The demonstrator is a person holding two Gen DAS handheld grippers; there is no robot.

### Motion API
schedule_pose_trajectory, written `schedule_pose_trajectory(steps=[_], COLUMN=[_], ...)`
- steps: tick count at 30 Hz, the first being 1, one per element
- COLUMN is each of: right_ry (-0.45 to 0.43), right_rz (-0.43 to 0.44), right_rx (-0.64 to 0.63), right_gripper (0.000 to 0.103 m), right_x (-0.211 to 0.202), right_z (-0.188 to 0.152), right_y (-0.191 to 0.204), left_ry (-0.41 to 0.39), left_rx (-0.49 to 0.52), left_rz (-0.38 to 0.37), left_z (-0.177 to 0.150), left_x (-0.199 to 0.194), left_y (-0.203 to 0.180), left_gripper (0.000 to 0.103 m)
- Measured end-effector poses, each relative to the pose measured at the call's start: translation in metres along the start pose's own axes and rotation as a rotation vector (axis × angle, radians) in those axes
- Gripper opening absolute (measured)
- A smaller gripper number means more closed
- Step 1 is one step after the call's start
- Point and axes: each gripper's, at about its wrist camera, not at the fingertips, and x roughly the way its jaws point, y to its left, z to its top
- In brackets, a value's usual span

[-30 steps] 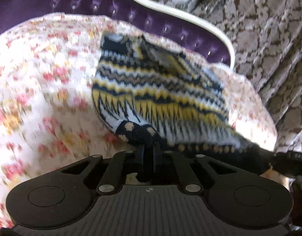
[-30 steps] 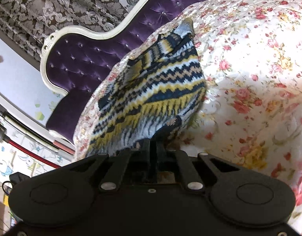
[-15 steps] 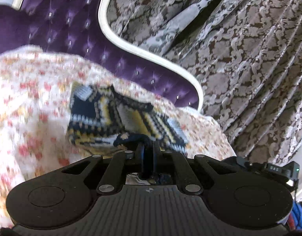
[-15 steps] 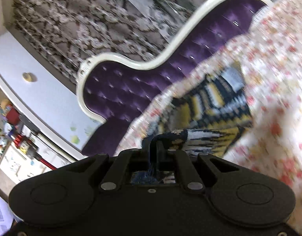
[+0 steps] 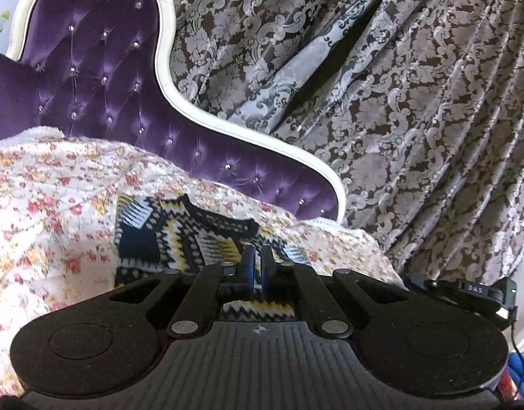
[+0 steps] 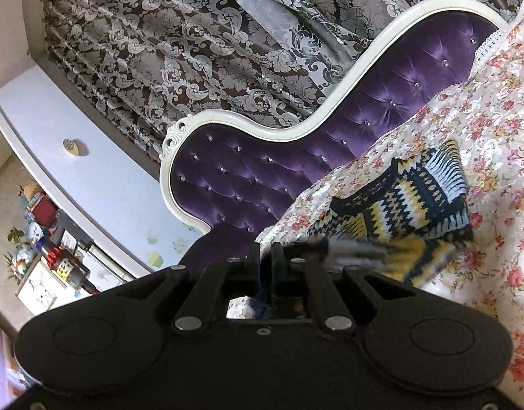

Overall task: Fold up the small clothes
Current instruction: 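Lift the hem with both tools and fold it over toward the collar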

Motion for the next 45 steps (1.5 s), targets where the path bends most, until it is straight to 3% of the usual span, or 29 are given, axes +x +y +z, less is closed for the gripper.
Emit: schedule_pose_trajectory(steps=[4,6,9,10,11,13,16,20,23,32,38,40,41,42,43,44,45], right_ry=[0.012,0.027,0.094,0.121,0.146,0.200,0.260,0.268,0.281,0.344,0.342,0.344,0.347,0.351,0.353,0.357,0.360], right_rz=[-0.029,-0.071,-0.148,-0.178,-0.201,-0.253,-0.309,-0.370,-0.398,-0.398,-0.380,-0.379,-0.382,-0.388,-0.395,-0.397,-0.397], right_rx=[-0.021,-0.047,-0.085,-0.092,-0.098,-0.110,-0.093,0.006,0.054,0.084,0.091,0.082,0.075,0.070,0.065,0.060,0.056], right_gripper=[0.011,0.013,0.020,0.030,0.048,0.065,0.066,0.067,0.069,0.074,0.075,0.073,0.062,0.054,0.031,0.015,0.015], right_x=[0.012,0.018,0.024,0.026,0.027,0.026,0.016,-0.011,-0.026,-0.024,-0.021,-0.020,-0.020,-0.019,-0.018,-0.018,-0.018], right_z=[0.009,0.008,-0.002,-0.009,-0.014,-0.029,-0.051,-0.074,-0.087,-0.117,-0.122,-0.123,-0.124,-0.126,-0.127,-0.129,-0.130], right_y=[-0.004,-0.007,-0.011,-0.014,-0.017,-0.022,-0.034,-0.054,-0.062,-0.065,-0.066,-0.064,-0.063,-0.062,-0.061,-0.062,-0.061], left_ry=[-0.015,0.019,0.090,0.119,0.144,0.200,0.269,0.310,0.318,0.361,0.393,0.397,0.394,0.397,0.395,0.386,0.381], left_rx=[0.078,0.134,0.134,0.113,0.094,0.051,-0.026,-0.099,-0.120,-0.059,-0.069,-0.090,-0.103,-0.119,-0.145,-0.183,-0.206], left_rz=[0.072,0.111,0.123,0.119,0.117,0.121,0.123,0.155,0.182,0.234,0.166,0.130,0.124,0.126,0.124,0.112,0.105], left_z=[0.001,-0.004,-0.021,-0.029,-0.036,-0.054,-0.078,-0.099,-0.111,-0.138,-0.146,-0.148,-0.149,-0.149,-0.150,-0.150,-0.149], left_x=[0.010,0.018,0.024,0.026,0.027,0.027,0.022,0.010,0.001,-0.003,0.008,0.012,0.013,0.015,0.016,0.015,0.014], left_y=[0.002,0.003,0.011,0.015,0.020,0.028,0.042,0.052,0.051,0.035,0.029,0.028,0.029,0.031,0.035,0.040,0.043], left_gripper=[0.004,0.004,0.006,0.012,0.018,0.036,0.043,0.046,0.059,0.066,0.069,0.062,0.051,0.024,0.015,0.015,0.013])
